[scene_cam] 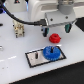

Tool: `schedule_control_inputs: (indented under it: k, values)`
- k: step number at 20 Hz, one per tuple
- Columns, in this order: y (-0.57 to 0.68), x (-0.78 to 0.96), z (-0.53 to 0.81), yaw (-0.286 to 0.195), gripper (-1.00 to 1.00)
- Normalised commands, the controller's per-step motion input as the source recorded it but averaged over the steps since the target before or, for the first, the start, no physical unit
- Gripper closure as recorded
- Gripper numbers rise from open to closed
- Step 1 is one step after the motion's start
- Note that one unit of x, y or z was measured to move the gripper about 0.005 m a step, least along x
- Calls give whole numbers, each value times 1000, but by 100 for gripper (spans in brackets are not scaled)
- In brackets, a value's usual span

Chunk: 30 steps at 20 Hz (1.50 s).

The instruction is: Insert the blue gear onto the right peg, followed by the red gear

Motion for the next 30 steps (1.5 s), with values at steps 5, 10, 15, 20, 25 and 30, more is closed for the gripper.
schedule_control_inputs:
  k: [5, 10, 15, 20, 25, 30]
  values:
    - [63, -182, -398, 0, -100]
    - [14, -188, -405, 0, -100]
    - [-9, -37, -315, 0, 100]
    - [5, 22, -108, 0, 100]
    - [3, 40, -2, 0, 100]
    - [1, -4, -11, 0, 100]
